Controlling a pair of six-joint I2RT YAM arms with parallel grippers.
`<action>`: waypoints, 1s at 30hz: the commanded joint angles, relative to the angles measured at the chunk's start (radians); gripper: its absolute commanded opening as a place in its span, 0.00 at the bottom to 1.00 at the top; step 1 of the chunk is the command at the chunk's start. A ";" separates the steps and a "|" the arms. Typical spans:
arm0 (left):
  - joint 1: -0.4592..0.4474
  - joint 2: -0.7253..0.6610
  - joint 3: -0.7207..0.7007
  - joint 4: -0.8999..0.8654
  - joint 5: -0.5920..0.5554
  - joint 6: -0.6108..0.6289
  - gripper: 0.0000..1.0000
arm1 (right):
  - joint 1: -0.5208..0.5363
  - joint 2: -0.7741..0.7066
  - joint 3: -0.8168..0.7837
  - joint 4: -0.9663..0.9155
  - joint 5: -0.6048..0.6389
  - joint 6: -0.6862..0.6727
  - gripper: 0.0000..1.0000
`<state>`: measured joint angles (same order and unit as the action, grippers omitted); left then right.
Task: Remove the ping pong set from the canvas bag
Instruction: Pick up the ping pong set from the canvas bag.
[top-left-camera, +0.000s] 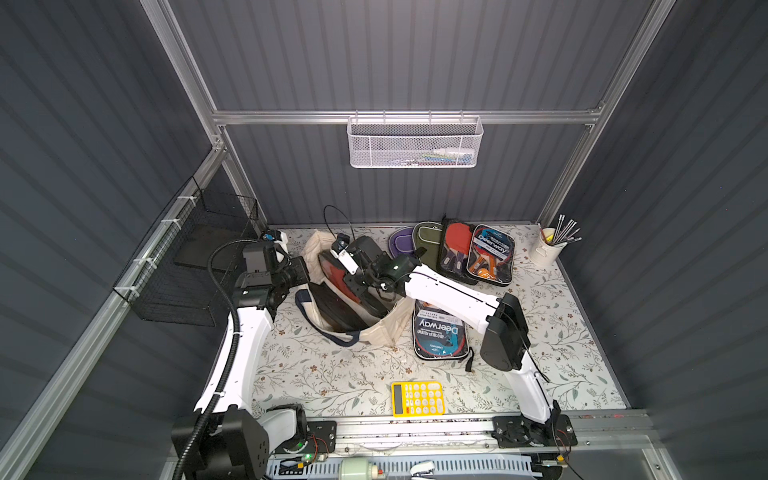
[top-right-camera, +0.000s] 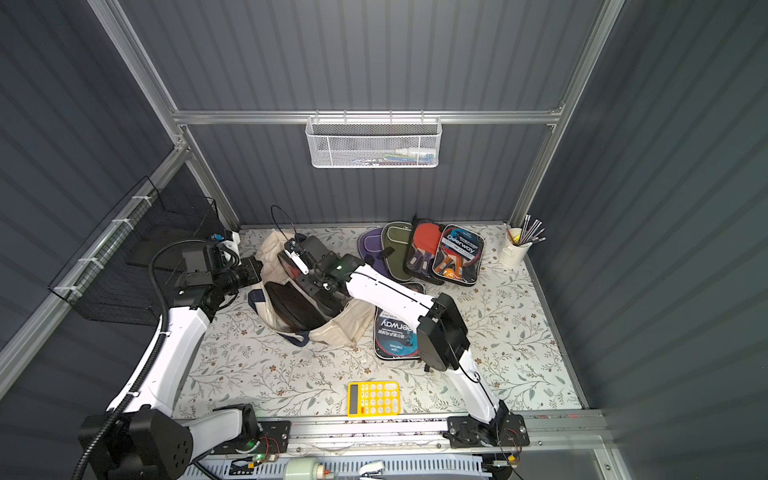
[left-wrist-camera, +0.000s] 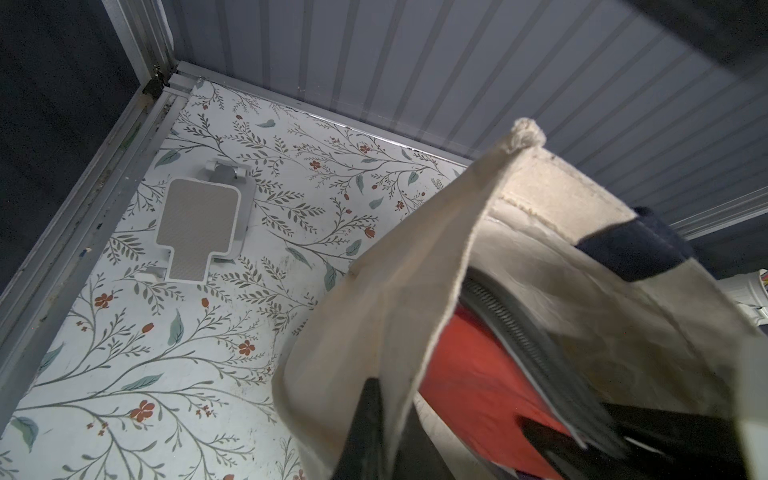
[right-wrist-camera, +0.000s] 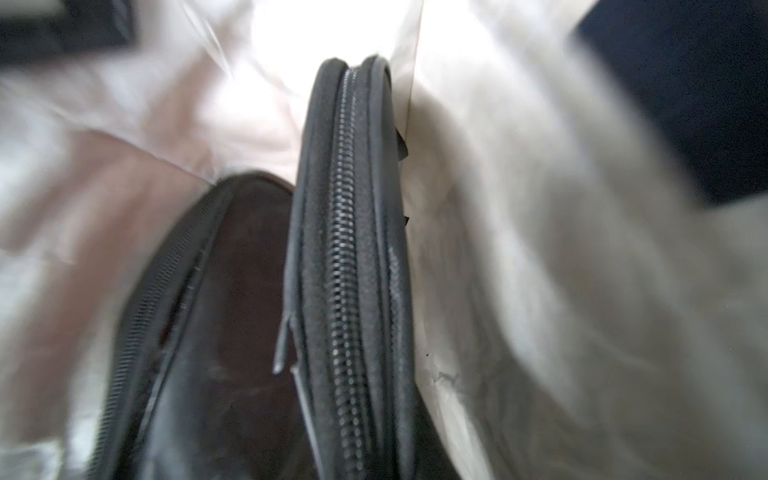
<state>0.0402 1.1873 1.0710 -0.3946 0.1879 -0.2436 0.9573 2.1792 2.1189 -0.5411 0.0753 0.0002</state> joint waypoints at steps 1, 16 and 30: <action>0.003 -0.024 0.009 0.034 0.009 0.015 0.00 | -0.003 -0.071 0.066 -0.009 0.000 0.013 0.00; 0.003 -0.021 0.009 0.031 0.005 0.017 0.00 | -0.035 -0.294 0.060 -0.054 -0.097 0.115 0.00; 0.003 -0.020 0.010 0.029 0.002 0.018 0.00 | -0.263 -0.694 -0.388 0.205 -0.473 0.429 0.00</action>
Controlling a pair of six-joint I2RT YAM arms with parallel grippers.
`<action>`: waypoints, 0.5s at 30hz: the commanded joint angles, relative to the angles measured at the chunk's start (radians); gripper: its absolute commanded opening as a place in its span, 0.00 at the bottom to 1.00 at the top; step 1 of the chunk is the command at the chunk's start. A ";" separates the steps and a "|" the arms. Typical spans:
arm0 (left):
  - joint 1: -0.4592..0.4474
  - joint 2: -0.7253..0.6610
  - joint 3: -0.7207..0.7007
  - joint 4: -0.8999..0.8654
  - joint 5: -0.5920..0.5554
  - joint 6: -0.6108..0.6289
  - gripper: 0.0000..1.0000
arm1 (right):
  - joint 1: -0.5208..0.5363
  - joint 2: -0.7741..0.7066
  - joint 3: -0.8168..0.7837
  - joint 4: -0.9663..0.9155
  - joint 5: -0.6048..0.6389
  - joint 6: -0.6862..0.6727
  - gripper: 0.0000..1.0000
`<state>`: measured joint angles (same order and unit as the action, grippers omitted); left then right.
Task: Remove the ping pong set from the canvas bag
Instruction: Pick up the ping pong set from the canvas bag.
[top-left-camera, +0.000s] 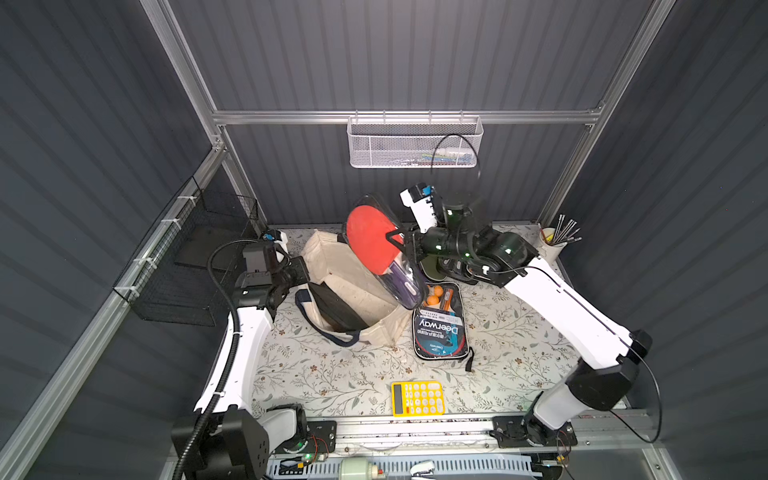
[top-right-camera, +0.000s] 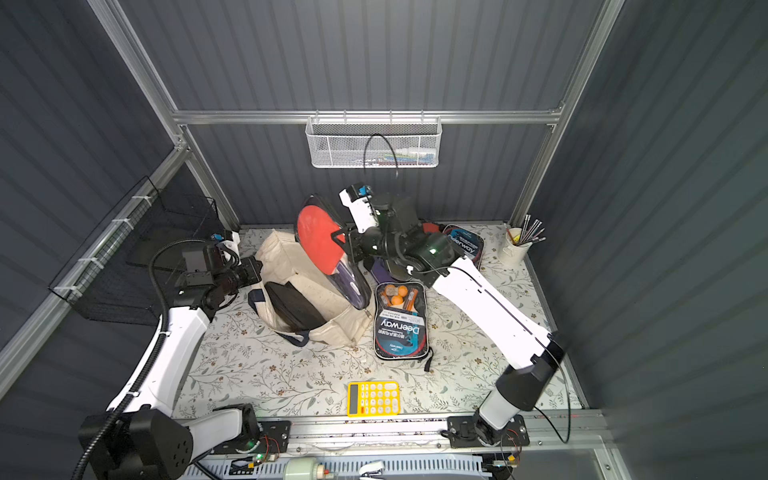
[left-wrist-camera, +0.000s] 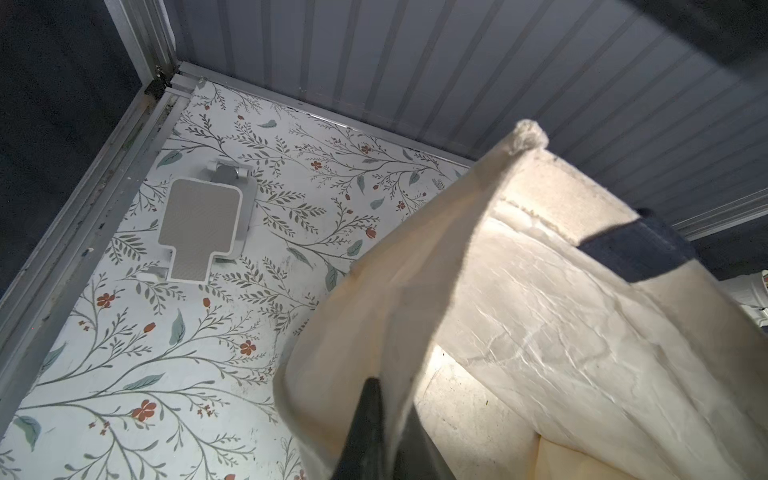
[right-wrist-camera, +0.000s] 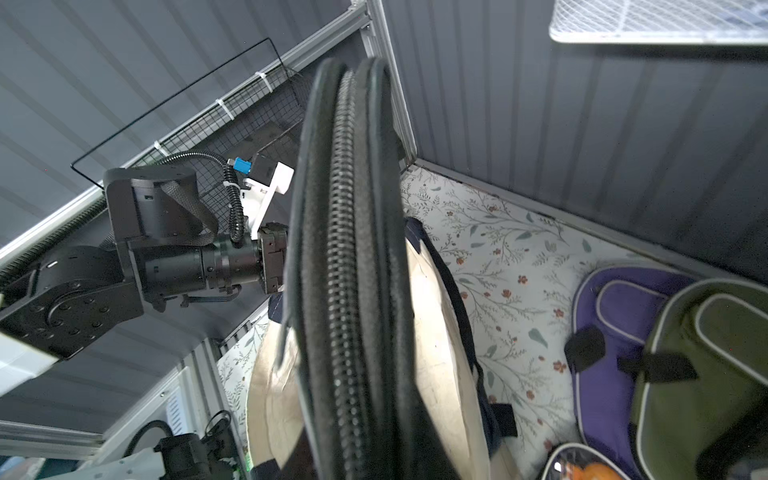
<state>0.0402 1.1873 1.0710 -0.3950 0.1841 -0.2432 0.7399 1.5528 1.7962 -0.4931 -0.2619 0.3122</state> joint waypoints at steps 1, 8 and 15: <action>0.003 -0.022 0.009 0.030 0.006 0.018 0.00 | -0.069 -0.100 -0.112 0.181 -0.155 0.142 0.00; 0.003 -0.023 0.009 0.028 0.003 0.018 0.00 | -0.242 -0.294 -0.374 0.308 -0.245 0.287 0.00; 0.004 -0.020 0.009 0.029 0.000 0.019 0.00 | -0.383 -0.470 -0.641 0.463 -0.302 0.427 0.00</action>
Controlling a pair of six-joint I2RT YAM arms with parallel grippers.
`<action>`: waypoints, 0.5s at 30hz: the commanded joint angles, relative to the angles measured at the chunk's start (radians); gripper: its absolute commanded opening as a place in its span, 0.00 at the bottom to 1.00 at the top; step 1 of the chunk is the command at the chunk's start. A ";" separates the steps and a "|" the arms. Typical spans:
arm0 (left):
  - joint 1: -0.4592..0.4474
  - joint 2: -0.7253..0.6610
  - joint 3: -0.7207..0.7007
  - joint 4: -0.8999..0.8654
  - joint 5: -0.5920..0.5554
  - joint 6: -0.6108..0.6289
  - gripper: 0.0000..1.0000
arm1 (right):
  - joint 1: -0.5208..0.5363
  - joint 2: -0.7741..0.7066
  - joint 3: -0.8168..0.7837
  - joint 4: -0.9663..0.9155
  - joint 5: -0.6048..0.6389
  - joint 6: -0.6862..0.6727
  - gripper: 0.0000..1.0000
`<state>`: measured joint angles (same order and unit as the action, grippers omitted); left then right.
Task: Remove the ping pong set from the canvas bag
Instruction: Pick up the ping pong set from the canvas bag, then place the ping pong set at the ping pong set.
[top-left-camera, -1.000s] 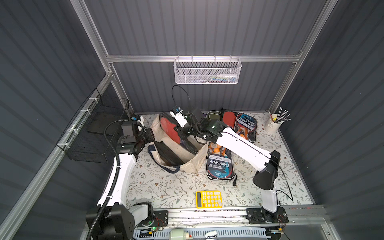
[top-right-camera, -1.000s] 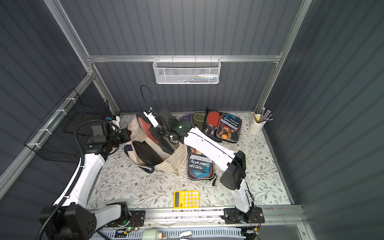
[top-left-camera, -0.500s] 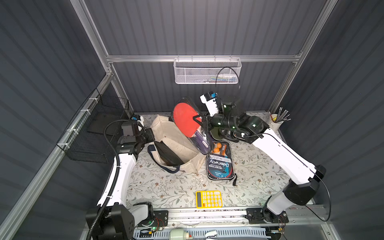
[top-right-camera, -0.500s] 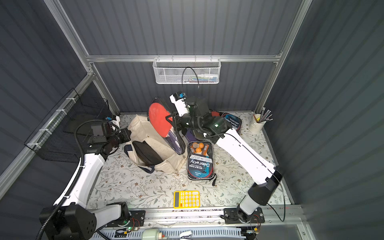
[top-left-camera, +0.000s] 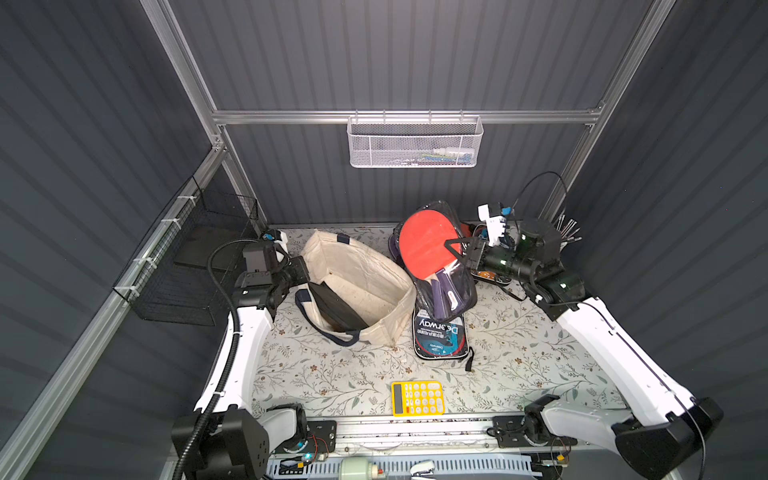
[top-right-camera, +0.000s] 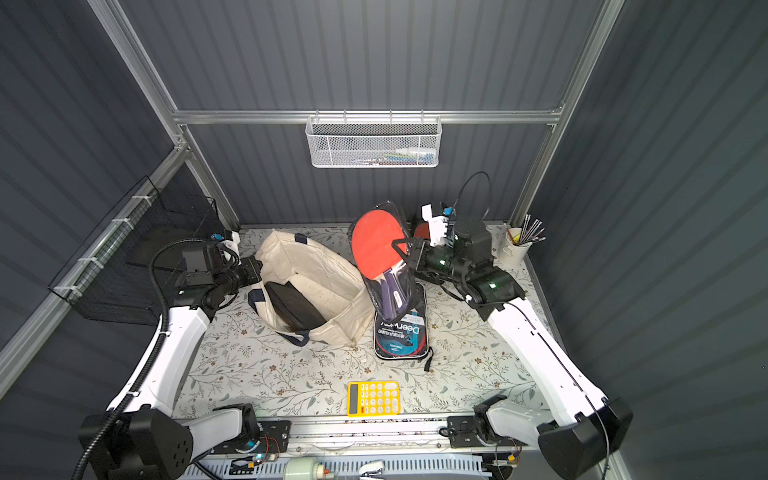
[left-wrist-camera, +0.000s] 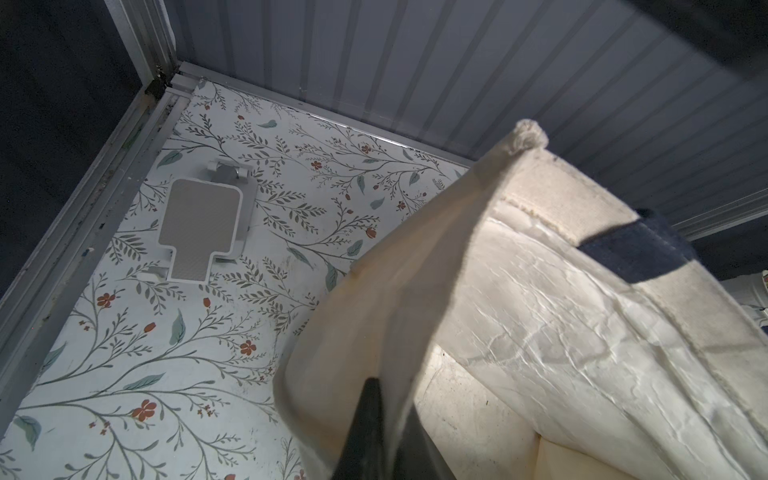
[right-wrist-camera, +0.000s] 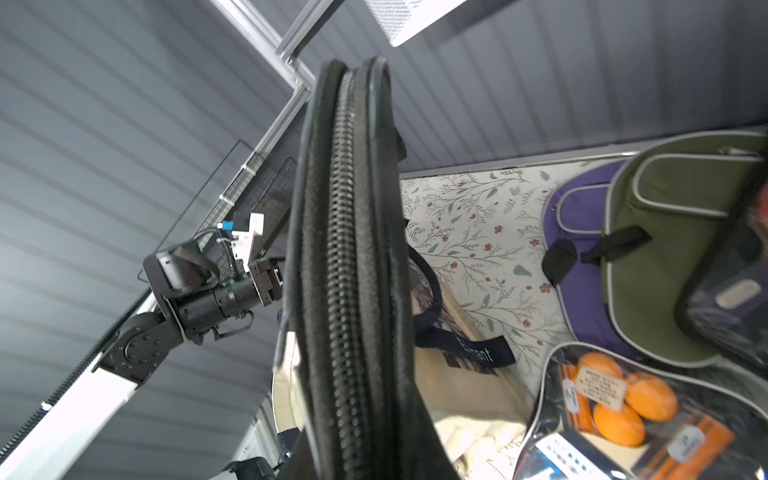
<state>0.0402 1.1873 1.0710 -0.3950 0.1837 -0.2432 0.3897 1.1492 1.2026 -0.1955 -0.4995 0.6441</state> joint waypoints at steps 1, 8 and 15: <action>0.003 -0.021 0.008 0.029 0.000 0.018 0.00 | -0.054 -0.085 -0.085 0.189 -0.072 0.114 0.00; 0.003 -0.017 0.009 0.031 0.000 0.018 0.00 | -0.200 -0.177 -0.307 0.364 -0.138 0.243 0.00; 0.003 -0.018 0.008 0.030 -0.003 0.019 0.00 | -0.322 -0.156 -0.495 0.589 -0.241 0.383 0.00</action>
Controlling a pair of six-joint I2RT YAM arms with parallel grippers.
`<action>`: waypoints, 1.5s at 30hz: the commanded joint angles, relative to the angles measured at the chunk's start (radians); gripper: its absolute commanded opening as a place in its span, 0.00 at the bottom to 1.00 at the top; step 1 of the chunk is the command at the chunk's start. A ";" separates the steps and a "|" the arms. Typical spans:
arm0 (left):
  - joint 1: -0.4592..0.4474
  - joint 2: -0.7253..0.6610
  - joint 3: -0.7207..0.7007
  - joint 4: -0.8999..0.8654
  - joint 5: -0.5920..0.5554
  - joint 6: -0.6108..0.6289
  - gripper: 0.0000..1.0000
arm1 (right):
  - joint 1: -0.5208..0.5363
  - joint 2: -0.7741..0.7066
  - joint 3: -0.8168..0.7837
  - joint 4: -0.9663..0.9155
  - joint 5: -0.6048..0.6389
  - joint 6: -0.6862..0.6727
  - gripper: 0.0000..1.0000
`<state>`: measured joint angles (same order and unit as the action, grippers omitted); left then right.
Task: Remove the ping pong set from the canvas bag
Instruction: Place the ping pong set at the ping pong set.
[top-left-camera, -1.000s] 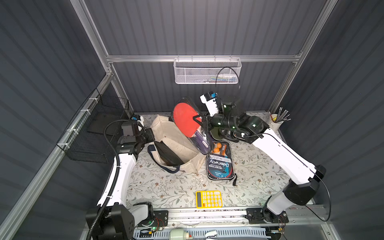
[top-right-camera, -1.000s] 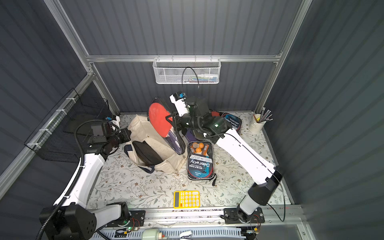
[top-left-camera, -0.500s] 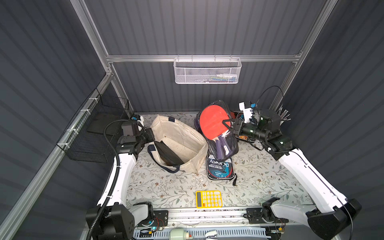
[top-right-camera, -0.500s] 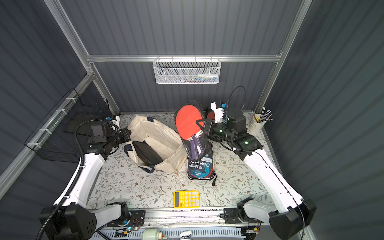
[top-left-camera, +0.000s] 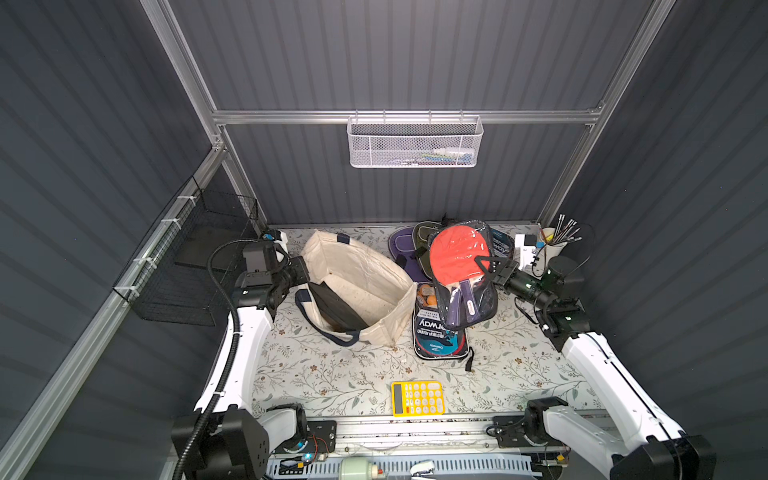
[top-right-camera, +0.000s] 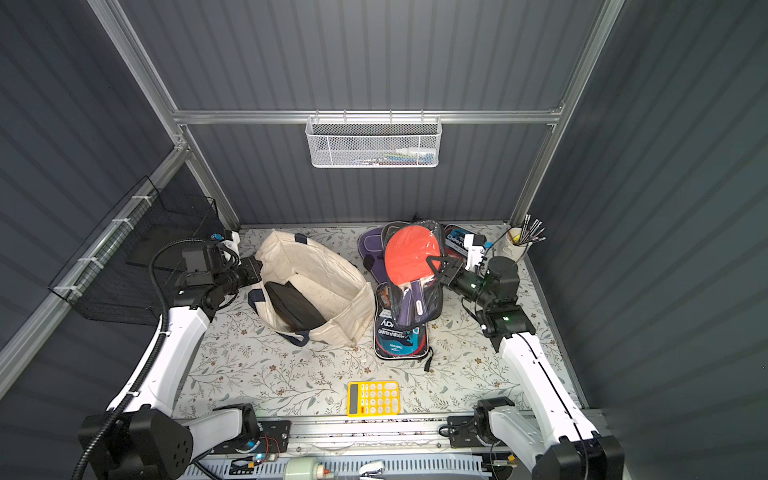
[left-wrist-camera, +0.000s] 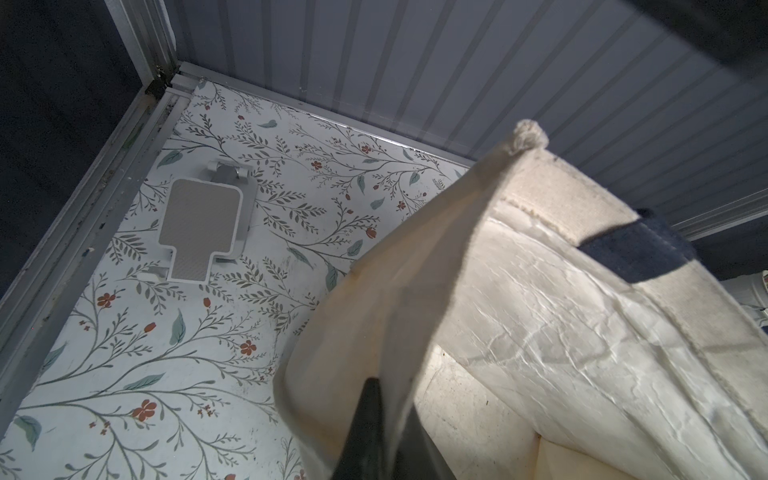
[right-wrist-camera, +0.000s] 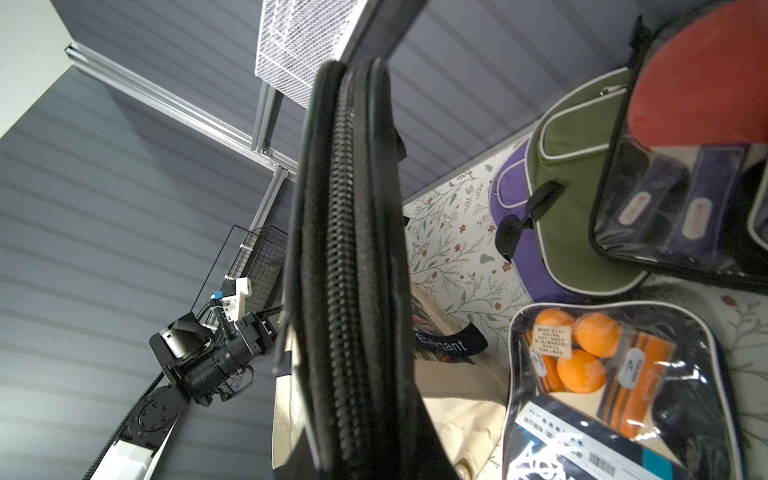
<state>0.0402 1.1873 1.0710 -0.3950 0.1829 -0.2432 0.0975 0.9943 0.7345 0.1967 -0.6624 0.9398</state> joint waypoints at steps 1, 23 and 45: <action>0.003 -0.018 0.008 0.030 -0.002 0.021 0.00 | -0.045 0.004 -0.048 0.209 -0.088 0.089 0.00; 0.003 -0.014 0.011 0.027 -0.004 0.022 0.00 | -0.121 0.362 -0.307 0.661 -0.166 0.065 0.00; 0.003 -0.006 0.011 0.026 -0.008 0.025 0.00 | -0.176 0.687 -0.436 1.092 -0.161 0.181 0.00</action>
<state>0.0402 1.1873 1.0710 -0.3950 0.1761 -0.2394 -0.0658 1.6730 0.3138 1.2137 -0.8219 1.1389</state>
